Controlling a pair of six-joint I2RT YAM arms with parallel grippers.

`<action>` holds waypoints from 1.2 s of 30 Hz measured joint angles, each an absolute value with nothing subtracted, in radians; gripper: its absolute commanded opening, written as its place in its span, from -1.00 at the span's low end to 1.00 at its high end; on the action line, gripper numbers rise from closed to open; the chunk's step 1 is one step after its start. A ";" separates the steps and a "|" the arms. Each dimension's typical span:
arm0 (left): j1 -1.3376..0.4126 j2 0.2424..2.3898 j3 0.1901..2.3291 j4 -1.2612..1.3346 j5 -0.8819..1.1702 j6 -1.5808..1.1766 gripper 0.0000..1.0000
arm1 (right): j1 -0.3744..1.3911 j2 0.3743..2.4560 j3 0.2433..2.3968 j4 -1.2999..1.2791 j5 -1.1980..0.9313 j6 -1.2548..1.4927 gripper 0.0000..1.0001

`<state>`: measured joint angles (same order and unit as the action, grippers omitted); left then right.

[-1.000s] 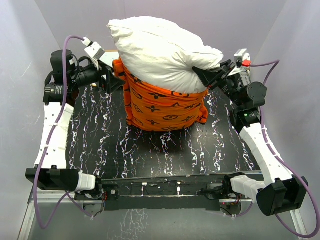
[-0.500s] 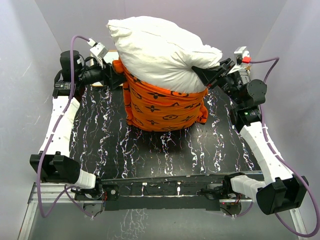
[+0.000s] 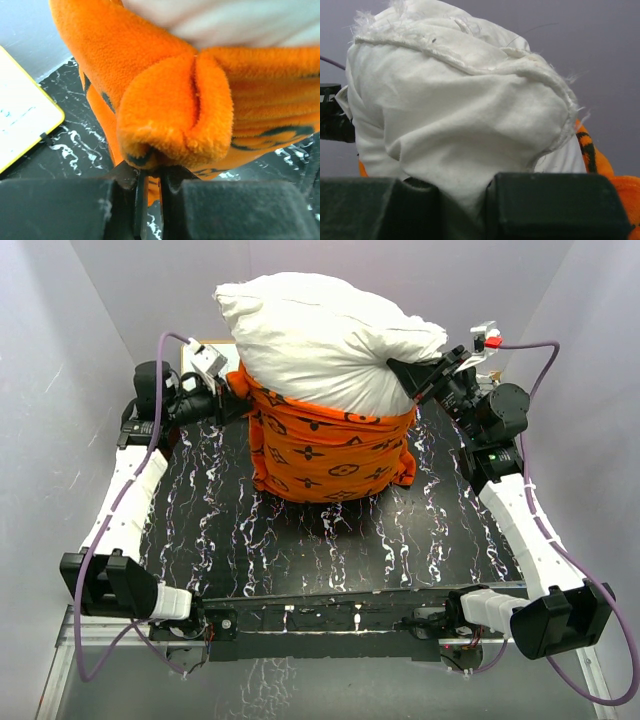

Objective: Remove the pillowcase from the pillow
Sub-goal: Remove the pillow from the pillowcase.

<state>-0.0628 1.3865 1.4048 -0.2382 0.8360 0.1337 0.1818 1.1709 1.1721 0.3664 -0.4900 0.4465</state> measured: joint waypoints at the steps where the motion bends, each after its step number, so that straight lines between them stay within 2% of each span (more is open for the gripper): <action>1: -0.065 1.377 1.388 -0.240 0.826 0.152 -1.00 | 0.182 1.172 1.176 0.355 -0.475 0.446 -0.84; 8: -0.079 1.280 1.209 -0.251 0.737 0.323 -1.00 | 0.174 1.172 1.178 0.291 -0.368 0.461 -0.84; 15: -0.094 1.262 1.061 -0.249 0.682 0.449 -1.00 | 0.091 1.147 1.162 0.210 -0.279 0.528 -0.84; 24: -0.109 1.262 0.998 -0.214 0.663 0.545 -1.00 | 0.027 1.161 1.185 0.086 -0.177 0.563 -0.84; 25: -0.109 1.261 0.998 -0.213 0.662 0.551 -0.90 | 0.027 1.165 1.189 0.082 -0.177 0.566 -0.84; 28: -0.109 1.250 1.005 -0.231 0.660 0.572 0.32 | 0.023 1.172 1.195 0.078 -0.182 0.579 -0.84; 29: -0.107 1.247 1.018 -0.276 0.640 0.582 0.62 | 0.019 1.172 1.195 0.084 -0.181 0.579 -0.84; 30: -0.095 1.245 1.028 -0.338 0.618 0.590 0.78 | 0.005 1.171 1.194 0.096 -0.176 0.579 -0.84; 33: -0.064 1.255 1.104 -0.522 0.600 0.587 0.87 | -0.043 1.167 1.179 0.136 -0.155 0.579 -0.84; 36: -0.061 1.263 1.296 -0.653 0.630 0.575 0.91 | -0.051 1.167 1.175 0.154 -0.149 0.579 -0.84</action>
